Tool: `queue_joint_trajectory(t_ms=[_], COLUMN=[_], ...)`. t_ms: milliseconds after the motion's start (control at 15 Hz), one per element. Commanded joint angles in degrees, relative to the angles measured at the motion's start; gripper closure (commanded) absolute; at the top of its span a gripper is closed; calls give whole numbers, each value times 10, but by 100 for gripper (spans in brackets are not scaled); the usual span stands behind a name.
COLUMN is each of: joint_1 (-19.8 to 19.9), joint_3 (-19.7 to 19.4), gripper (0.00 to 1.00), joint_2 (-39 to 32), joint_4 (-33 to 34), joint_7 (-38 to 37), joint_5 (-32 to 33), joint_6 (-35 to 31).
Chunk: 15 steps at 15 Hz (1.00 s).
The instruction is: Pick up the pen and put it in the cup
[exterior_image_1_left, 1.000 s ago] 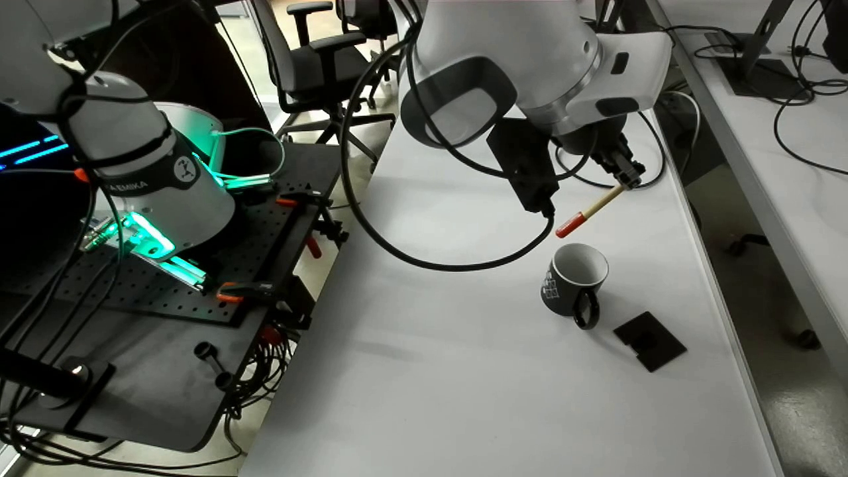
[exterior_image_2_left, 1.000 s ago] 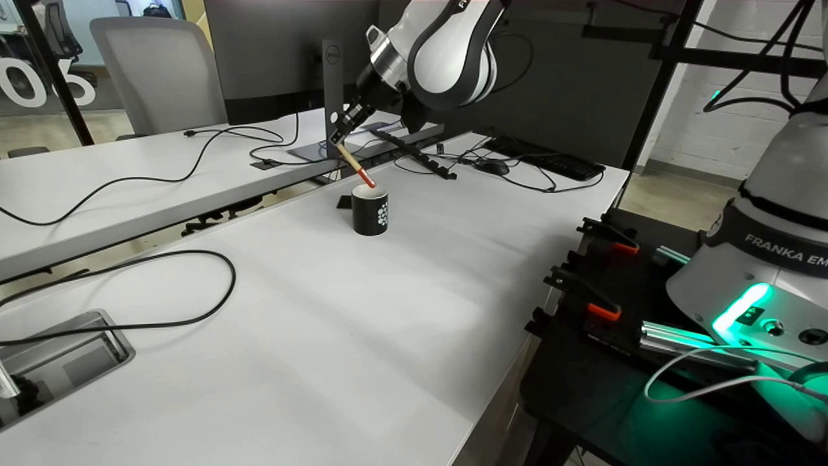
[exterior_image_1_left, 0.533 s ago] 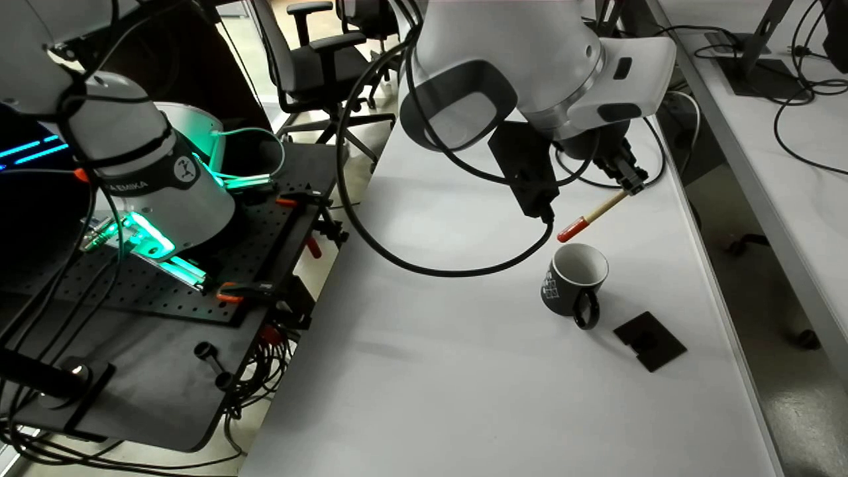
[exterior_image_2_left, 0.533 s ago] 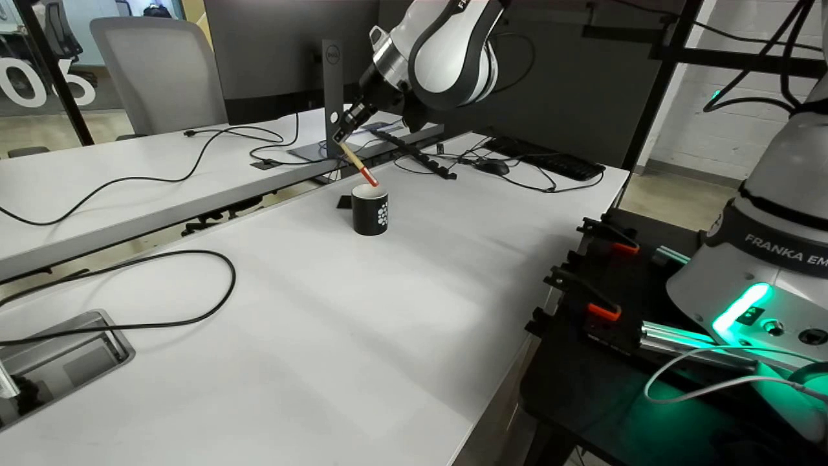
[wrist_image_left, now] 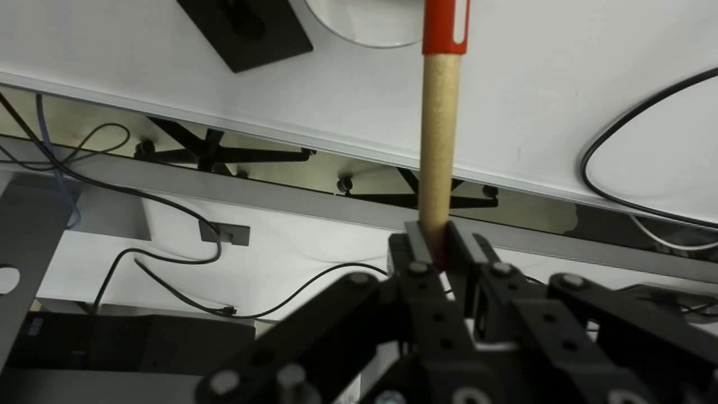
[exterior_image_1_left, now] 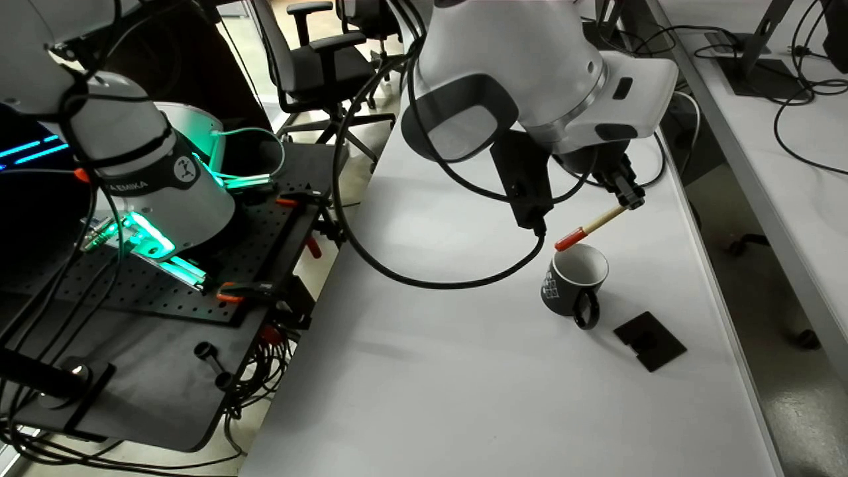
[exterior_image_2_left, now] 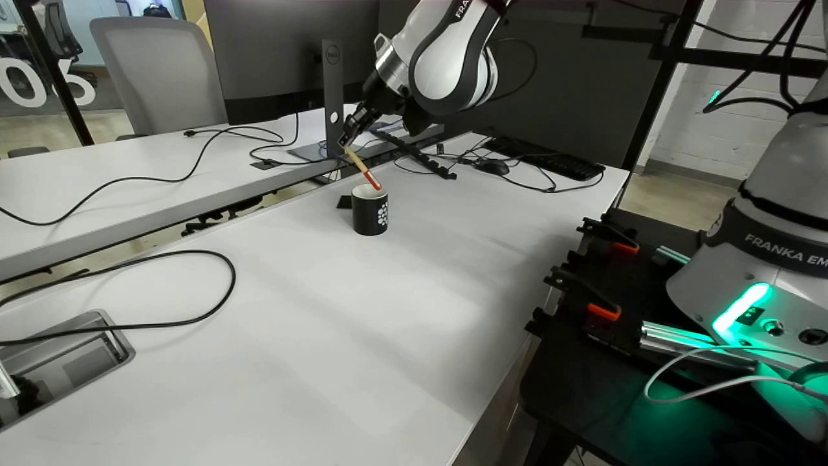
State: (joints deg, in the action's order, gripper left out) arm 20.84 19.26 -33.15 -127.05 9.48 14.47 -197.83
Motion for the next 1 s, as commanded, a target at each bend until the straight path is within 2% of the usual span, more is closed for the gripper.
queue_joint_trajectory(t_ms=[0,467,933], joint_1=[-29,-44,-48], joint_3=[-34,-50,-48], gripper=[97,97,97], joint_2=[-9,-10,-11], joint_4=[12,19,33], joint_7=[-31,-46,-52], joint_5=[2,0,3], joint_6=[0,0,0])
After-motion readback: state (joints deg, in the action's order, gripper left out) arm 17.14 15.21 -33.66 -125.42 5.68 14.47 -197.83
